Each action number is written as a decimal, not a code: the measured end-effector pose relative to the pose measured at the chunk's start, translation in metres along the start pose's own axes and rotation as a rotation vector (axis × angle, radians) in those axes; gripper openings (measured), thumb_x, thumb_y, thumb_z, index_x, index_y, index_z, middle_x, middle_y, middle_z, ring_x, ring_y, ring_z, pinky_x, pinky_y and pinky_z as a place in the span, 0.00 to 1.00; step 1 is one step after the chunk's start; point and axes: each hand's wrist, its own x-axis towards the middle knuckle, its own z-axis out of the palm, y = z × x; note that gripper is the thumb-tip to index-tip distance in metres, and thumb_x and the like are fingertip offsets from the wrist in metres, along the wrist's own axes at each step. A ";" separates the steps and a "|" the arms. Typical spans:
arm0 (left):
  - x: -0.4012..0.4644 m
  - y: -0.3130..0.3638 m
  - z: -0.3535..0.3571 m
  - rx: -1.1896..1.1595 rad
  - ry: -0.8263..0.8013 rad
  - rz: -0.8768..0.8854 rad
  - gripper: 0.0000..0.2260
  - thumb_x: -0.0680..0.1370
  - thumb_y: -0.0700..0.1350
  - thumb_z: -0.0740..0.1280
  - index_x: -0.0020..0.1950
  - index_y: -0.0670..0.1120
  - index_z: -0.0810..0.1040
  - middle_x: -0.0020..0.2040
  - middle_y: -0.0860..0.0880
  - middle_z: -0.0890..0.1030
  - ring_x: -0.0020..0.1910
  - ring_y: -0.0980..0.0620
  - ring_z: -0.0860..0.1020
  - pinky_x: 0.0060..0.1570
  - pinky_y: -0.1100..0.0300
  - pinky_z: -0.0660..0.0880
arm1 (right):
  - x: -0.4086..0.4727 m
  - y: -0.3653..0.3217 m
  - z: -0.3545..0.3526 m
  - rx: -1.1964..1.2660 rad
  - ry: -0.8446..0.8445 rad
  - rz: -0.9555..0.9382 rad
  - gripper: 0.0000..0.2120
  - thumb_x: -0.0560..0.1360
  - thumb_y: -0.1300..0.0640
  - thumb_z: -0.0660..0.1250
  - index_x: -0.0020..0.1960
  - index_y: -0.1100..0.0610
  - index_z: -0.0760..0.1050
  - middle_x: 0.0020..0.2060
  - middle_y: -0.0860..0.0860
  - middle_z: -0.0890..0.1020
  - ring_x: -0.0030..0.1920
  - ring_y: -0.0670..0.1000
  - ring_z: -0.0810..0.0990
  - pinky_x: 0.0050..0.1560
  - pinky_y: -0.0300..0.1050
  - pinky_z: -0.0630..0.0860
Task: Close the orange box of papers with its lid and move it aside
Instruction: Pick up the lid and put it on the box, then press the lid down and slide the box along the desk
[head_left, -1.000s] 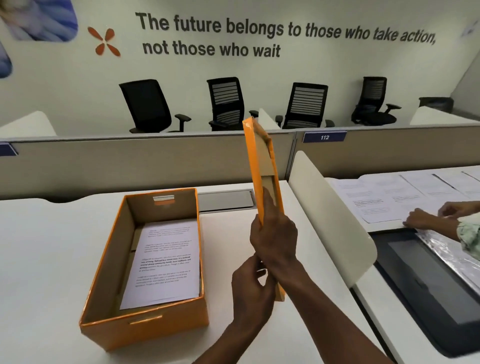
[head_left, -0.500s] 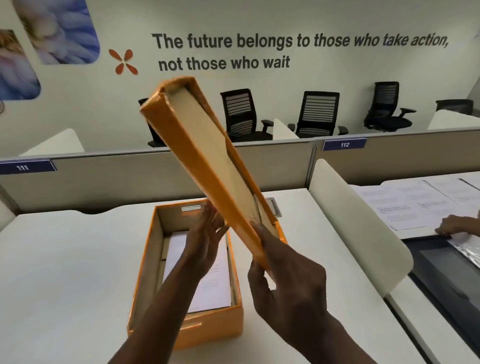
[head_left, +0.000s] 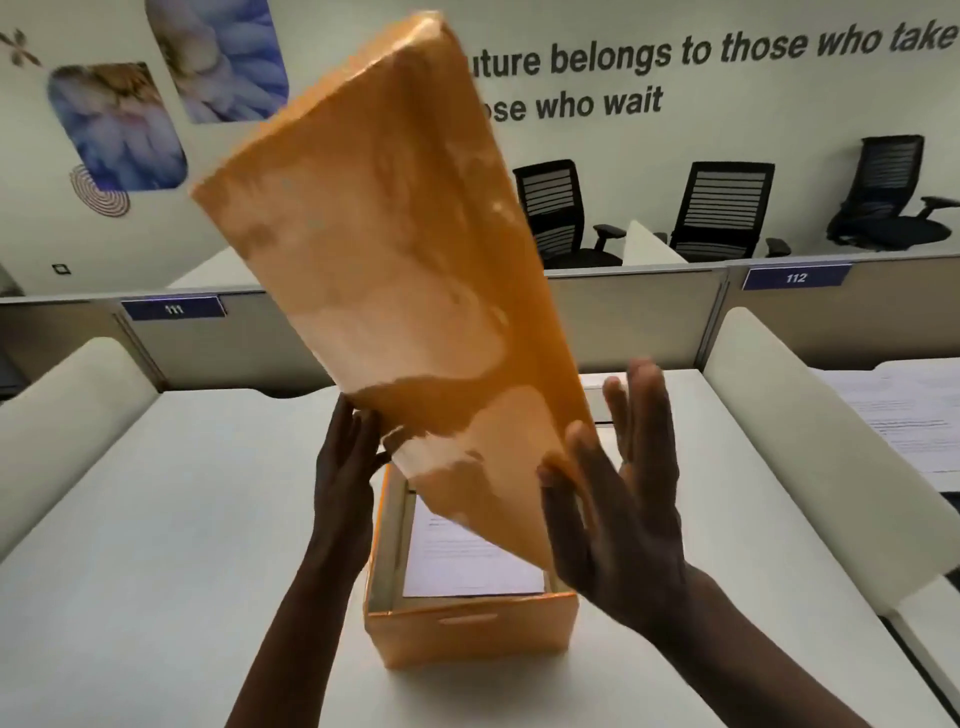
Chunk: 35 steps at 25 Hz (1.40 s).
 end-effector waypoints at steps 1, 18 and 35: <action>0.001 0.003 -0.011 0.108 -0.007 0.058 0.23 0.80 0.58 0.63 0.75 0.55 0.70 0.72 0.54 0.77 0.70 0.53 0.76 0.71 0.44 0.71 | 0.004 0.009 0.003 0.011 -0.002 0.052 0.45 0.73 0.72 0.66 0.81 0.49 0.48 0.81 0.50 0.47 0.80 0.63 0.50 0.76 0.59 0.60; -0.010 -0.095 -0.068 0.923 -0.336 -0.127 0.59 0.59 0.85 0.53 0.77 0.59 0.27 0.80 0.57 0.30 0.82 0.48 0.47 0.77 0.45 0.58 | -0.102 0.084 0.112 0.092 -0.605 0.835 0.46 0.73 0.32 0.65 0.80 0.39 0.42 0.81 0.49 0.41 0.81 0.54 0.44 0.75 0.58 0.58; 0.002 -0.138 -0.051 1.086 -0.435 -0.222 0.45 0.72 0.73 0.58 0.82 0.56 0.43 0.82 0.50 0.35 0.82 0.44 0.42 0.78 0.43 0.52 | -0.139 0.125 0.129 -0.014 -0.910 0.966 0.44 0.71 0.28 0.64 0.80 0.48 0.57 0.81 0.49 0.51 0.81 0.56 0.46 0.77 0.61 0.51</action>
